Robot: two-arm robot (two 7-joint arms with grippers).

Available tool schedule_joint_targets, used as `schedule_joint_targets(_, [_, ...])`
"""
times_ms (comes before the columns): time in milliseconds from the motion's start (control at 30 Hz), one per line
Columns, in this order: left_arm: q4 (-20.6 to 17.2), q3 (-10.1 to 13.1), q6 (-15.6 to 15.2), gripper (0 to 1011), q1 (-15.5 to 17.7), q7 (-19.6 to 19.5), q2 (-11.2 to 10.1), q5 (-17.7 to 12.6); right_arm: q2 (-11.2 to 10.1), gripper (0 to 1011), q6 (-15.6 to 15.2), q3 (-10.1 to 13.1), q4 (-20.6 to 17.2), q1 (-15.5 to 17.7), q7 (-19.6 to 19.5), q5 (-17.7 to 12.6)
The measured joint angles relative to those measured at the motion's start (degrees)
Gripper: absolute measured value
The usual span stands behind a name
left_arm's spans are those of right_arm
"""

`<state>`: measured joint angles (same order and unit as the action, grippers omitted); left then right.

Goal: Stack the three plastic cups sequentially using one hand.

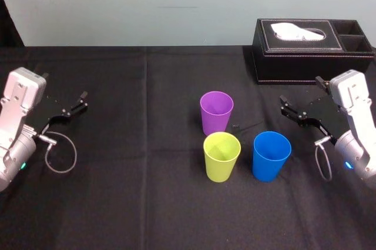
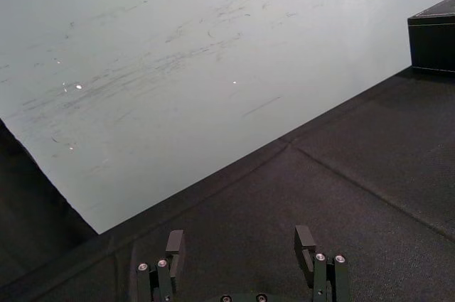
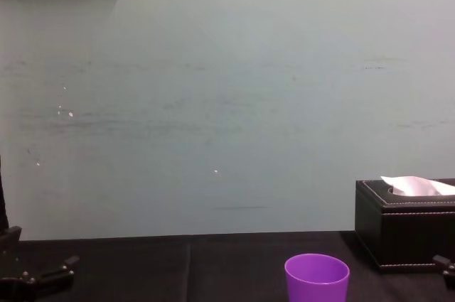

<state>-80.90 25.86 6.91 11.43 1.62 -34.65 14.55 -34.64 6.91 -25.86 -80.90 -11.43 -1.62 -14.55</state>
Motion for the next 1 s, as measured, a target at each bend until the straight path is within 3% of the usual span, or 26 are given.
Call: schedule_joint_targets(1000, [0.0, 0.0, 0.0, 1011, 0.0, 0.0, 0.0, 0.0, 0.0, 1004, 0.0, 0.0, 0.0, 0.0, 0.0, 0.0])
